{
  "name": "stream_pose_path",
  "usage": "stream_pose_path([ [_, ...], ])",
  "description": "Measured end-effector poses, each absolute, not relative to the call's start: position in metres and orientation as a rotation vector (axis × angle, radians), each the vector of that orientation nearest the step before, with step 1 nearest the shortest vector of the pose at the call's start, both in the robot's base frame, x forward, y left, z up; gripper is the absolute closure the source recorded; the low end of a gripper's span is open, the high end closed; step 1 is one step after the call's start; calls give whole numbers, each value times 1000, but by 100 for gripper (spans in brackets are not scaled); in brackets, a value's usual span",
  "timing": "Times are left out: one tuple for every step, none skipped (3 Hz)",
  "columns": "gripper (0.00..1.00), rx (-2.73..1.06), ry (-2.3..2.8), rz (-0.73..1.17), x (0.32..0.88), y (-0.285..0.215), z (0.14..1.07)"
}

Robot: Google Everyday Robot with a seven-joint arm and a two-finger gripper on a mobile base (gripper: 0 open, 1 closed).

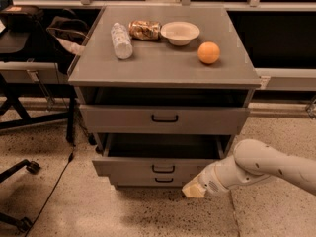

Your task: Close middle drawer

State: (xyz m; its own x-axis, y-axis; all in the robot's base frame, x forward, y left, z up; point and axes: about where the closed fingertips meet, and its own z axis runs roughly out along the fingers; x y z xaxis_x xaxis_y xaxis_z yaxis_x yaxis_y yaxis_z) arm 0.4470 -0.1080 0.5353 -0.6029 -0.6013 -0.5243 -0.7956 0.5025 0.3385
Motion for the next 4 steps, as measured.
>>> stream_pose_path([
  [100, -1060, 2442, 832, 457, -116, 496],
  [100, -1009, 2465, 843, 468, -115, 474],
  [100, -989, 2493, 829, 493, -109, 457],
  [100, -958, 2548, 763, 546, -100, 441],
])
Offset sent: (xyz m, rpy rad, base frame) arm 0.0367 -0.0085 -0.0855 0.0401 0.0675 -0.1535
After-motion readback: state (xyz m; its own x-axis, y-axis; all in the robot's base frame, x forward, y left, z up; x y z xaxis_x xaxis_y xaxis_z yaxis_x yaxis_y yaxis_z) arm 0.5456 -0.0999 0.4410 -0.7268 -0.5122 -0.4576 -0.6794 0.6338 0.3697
